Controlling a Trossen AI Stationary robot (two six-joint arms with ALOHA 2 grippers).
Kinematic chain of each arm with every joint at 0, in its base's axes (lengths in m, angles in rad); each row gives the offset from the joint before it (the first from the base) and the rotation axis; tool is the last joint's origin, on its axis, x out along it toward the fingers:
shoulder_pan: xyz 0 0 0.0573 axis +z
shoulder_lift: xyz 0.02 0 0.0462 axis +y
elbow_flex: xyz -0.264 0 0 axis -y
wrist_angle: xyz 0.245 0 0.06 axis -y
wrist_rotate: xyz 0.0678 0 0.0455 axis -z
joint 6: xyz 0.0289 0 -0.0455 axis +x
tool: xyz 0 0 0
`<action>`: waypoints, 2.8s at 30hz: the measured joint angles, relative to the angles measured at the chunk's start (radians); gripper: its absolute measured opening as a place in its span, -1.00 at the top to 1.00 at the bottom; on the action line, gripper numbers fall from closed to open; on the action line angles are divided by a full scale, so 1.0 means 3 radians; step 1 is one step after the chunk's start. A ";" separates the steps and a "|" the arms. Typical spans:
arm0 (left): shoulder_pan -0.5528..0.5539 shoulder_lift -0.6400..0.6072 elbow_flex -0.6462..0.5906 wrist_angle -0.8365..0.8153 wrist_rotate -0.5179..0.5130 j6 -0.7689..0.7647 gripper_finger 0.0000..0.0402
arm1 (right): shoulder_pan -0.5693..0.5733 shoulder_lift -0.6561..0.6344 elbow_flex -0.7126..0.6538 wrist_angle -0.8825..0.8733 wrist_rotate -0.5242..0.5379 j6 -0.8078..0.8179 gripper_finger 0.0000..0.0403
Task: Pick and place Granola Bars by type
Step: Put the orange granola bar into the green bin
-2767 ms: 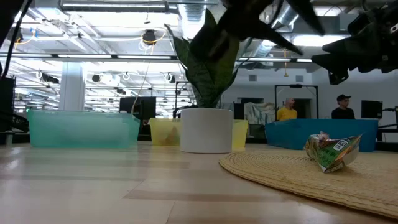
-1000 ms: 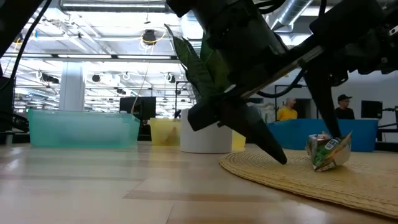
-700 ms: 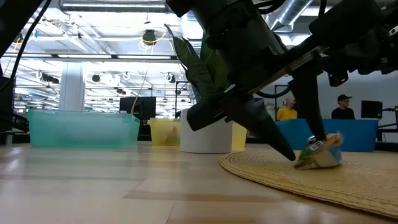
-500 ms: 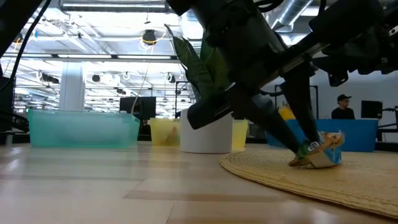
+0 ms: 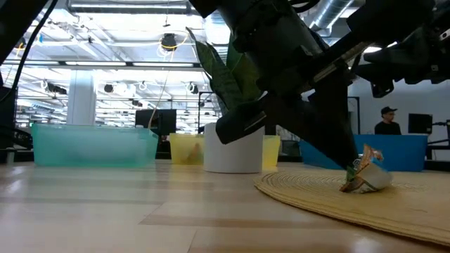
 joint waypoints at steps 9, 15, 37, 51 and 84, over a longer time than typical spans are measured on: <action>0.0000 0.0000 -0.0001 -0.0016 0.0481 0.0462 1.00 | 0.0000 0.0000 0.0000 0.0000 0.0001 0.0000 0.16; -0.0028 0.0000 -0.0001 -0.0148 0.0773 0.0510 1.00 | 0.0000 0.0000 0.0000 0.0000 0.0000 0.0000 0.16; -0.0169 -0.0230 -0.0011 -0.1169 0.0674 0.0472 1.00 | 0.0000 -0.0004 0.0000 0.0006 0.0000 0.0001 0.16; -0.0167 -0.0292 -0.0010 -0.1237 0.0625 0.0567 0.62 | 0.0000 -0.0004 0.0000 0.0000 0.0001 0.0001 0.16; -0.0125 -0.0224 -0.0013 -0.0800 0.0188 0.0629 0.04 | 0.0001 -0.0003 0.0000 0.0010 -0.0001 0.0001 0.16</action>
